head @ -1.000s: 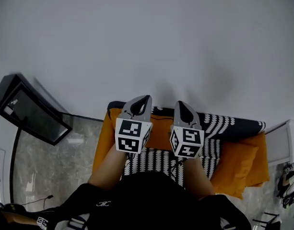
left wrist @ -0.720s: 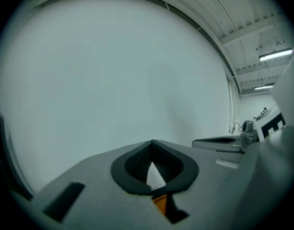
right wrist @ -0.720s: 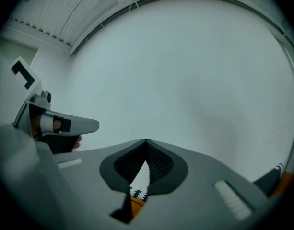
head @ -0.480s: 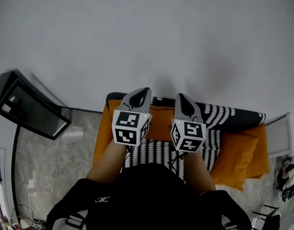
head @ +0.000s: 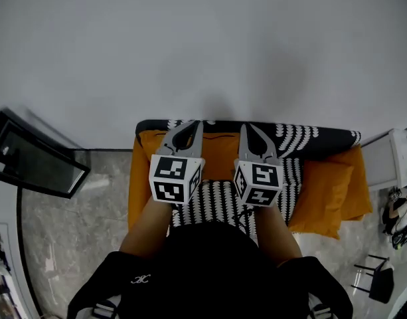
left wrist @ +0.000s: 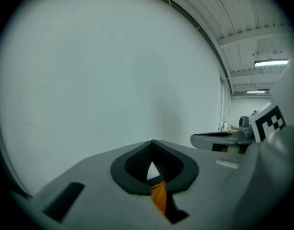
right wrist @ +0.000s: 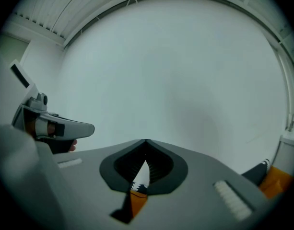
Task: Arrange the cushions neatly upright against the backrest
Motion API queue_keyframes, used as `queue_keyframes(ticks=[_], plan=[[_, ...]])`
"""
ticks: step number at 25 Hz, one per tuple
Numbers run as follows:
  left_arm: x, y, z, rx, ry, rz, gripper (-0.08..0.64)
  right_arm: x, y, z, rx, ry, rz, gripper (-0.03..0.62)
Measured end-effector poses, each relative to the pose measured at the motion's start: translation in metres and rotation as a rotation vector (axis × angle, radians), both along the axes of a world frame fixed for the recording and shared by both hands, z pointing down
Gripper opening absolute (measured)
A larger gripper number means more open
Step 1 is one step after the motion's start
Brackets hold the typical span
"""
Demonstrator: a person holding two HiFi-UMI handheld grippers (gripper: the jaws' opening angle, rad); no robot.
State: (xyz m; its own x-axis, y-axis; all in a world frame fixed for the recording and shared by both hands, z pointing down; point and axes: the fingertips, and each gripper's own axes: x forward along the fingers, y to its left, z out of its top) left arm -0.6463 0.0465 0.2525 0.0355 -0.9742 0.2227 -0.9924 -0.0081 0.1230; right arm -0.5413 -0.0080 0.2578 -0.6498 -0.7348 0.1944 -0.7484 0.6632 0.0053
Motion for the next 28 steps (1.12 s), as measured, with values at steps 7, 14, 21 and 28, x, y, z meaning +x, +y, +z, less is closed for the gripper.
queue_keyframes(ticks=[7,14,21,28], plan=[[0.033,-0.017,0.037,-0.064,0.057,0.174,0.009,0.043,-0.004,0.026,-0.039,0.082,0.181,0.008],[0.131,-0.035,0.062,-0.104,0.064,0.405,0.011,0.152,0.006,0.05,-0.069,0.115,0.417,0.008],[0.24,-0.051,0.076,-0.145,0.027,0.501,0.011,0.285,0.0,0.06,-0.088,0.089,0.556,0.008],[0.395,-0.081,0.086,-0.146,-0.022,0.563,0.011,0.457,-0.011,0.088,-0.152,0.049,0.678,0.008]])
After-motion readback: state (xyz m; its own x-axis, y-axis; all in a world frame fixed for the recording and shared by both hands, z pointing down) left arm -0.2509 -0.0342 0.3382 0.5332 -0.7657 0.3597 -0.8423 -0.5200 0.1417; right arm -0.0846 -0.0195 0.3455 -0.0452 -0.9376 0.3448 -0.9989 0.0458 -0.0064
